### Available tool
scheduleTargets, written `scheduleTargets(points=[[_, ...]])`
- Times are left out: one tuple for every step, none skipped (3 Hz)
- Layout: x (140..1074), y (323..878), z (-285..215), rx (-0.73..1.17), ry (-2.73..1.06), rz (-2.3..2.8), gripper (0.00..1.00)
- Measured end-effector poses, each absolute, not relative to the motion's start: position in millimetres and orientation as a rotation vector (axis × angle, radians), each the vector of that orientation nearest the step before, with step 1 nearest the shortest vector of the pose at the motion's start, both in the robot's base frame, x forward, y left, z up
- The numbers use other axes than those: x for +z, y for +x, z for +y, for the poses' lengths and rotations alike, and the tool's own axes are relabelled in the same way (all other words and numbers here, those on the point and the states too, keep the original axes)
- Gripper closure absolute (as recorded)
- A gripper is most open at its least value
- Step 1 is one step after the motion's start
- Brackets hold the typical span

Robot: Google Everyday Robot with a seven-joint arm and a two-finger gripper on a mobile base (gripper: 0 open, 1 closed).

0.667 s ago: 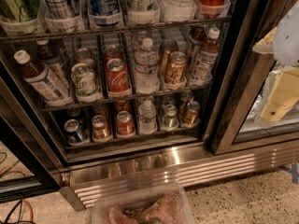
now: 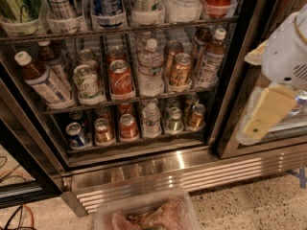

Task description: Pick redbull can from top shelf of fridge

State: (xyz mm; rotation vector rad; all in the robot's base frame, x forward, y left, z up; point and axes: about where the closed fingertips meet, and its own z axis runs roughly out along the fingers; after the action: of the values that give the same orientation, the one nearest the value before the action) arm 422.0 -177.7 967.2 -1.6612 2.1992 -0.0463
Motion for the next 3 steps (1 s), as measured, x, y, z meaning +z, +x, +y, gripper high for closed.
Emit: scheduleTargets(points=[[964.6,415.7,-140.1,0.045,-1.586,2.184,0.00],[965.8,409.6,-110.4,0.124,-1.561,2.158,0.00],[965.8,409.6,-110.3,0.124,-1.561,2.158,0.00]])
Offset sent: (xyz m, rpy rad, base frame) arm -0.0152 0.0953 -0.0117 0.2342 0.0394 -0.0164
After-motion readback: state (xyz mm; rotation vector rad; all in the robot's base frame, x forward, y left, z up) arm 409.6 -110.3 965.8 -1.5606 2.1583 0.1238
